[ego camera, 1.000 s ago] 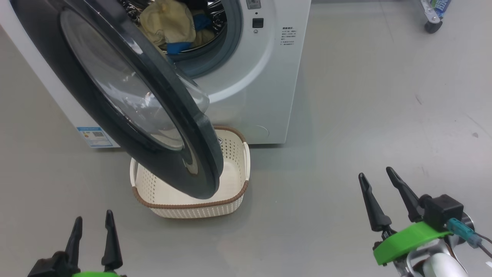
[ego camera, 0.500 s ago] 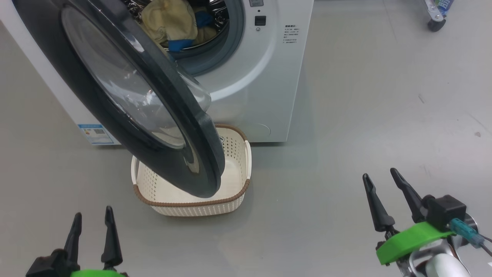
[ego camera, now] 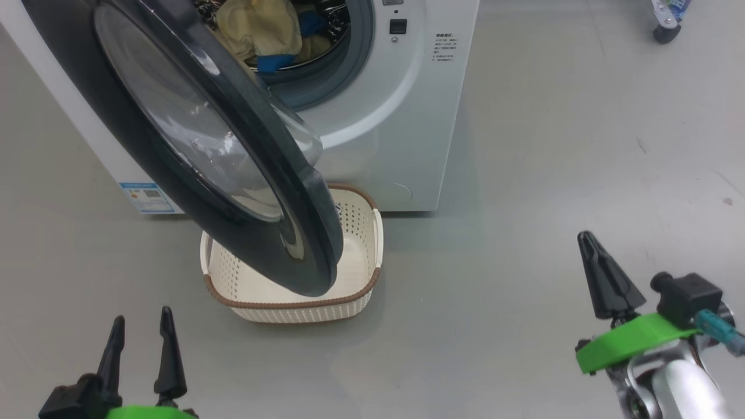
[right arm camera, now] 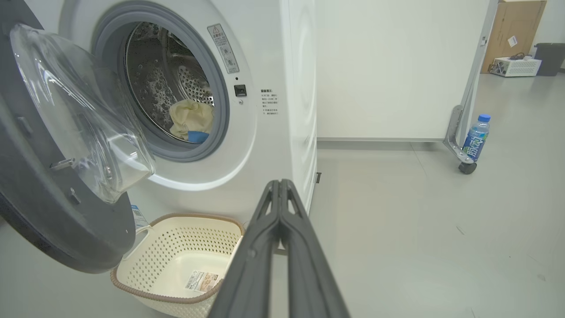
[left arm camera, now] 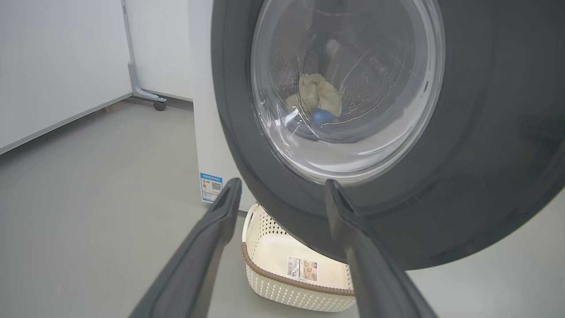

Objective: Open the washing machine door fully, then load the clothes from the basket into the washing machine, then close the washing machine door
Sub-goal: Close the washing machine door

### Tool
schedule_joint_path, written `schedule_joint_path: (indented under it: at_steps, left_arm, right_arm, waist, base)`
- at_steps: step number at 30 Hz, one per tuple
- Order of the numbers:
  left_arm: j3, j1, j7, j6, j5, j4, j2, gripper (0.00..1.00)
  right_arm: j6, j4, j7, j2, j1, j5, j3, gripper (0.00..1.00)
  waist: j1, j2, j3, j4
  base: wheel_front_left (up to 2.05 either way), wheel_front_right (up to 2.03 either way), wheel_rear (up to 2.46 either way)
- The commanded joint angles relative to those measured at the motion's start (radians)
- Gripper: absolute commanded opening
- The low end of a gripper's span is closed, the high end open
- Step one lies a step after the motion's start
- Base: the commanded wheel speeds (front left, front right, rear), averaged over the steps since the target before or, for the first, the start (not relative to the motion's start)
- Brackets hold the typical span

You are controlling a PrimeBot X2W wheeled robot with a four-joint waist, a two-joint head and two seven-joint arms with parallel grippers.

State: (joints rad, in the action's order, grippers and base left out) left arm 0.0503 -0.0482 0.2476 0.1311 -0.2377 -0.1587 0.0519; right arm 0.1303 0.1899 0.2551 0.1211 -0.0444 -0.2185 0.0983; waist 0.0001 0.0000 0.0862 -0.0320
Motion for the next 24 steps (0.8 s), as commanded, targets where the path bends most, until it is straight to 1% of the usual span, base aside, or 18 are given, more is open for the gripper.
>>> schedule_joint_path:
  at_steps: [1, 7, 11, 15, 19, 20, 21, 22, 24]
  left_arm:
    - [0.027, 0.026, 0.014, 0.0, 0.007, 0.037, 0.007, 1.0]
    - [0.019, 0.029, 0.014, 0.0, 0.004, 0.037, 0.003, 1.0]
    - [0.014, 0.03, 0.014, 0.0, 0.001, 0.034, 0.002, 1.0]
    - [0.005, 0.031, 0.014, 0.0, 0.0, 0.03, 0.0, 1.0]
    - [-0.004, 0.035, 0.014, 0.0, -0.002, 0.028, 0.0, 1.0]
    - [-0.004, 0.035, 0.014, 0.0, -0.002, 0.028, 0.0, 1.0]
    - [-0.008, 0.037, 0.014, 0.0, -0.003, 0.026, -0.001, 1.0]
    - [-0.014, 0.039, 0.014, 0.0, -0.005, 0.023, -0.001, 1.0]
    - [-0.019, 0.041, 0.014, 0.0, -0.007, 0.021, -0.001, 1.0]
  right_arm:
    - [0.0, -0.065, 0.007, 0.008, -0.085, 0.007, 0.007, 0.0]
    - [0.0, -0.172, 0.007, 0.015, -0.195, 0.009, 0.034, 0.0]
    - [0.0, -0.241, 0.007, 0.012, -0.283, 0.003, 0.102, 0.0]
    - [0.0, -0.313, 0.007, -0.007, -0.374, -0.019, 0.201, 0.0]
    - [0.0, -0.343, 0.007, -0.026, -0.44, -0.043, 0.338, 0.0]
    - [0.0, -0.343, 0.007, -0.026, -0.44, -0.043, 0.338, 0.0]
    - [0.0, -0.343, 0.007, -0.032, -0.452, -0.056, 0.378, 0.0]
    - [0.0, -0.331, 0.007, -0.043, -0.47, -0.079, 0.457, 0.0]
    - [0.0, -0.31, 0.007, -0.052, -0.476, -0.106, 0.528, 0.0]
  waist:
    - [-0.0001, 0.0, 0.001, 0.004]
    - [-0.0001, 0.0, -0.003, 0.023]
    - [-0.0001, 0.0, -0.01, 0.039]
    - [-0.0001, 0.0, -0.017, 0.061]
    - [-0.0001, 0.0, -0.025, 0.09]
    - [-0.0001, 0.0, -0.025, 0.09]
    - [-0.0001, 0.0, -0.027, 0.098]
    - [-0.0001, 0.0, -0.029, 0.114]
    - [-0.0001, 0.0, -0.032, 0.131]
  base:
    - [0.0, 0.0, 0.0]
    - [0.0, 0.0, 0.0]
    - [0.0, 0.0, 0.0]
    - [0.0, 0.0, 0.0]
    - [0.0, 0.0, 0.0]
    - [0.0, 0.0, 0.0]
    - [0.0, 0.0, 0.0]
    - [0.0, 0.0, 0.0]
    - [0.0, 0.0, 0.0]
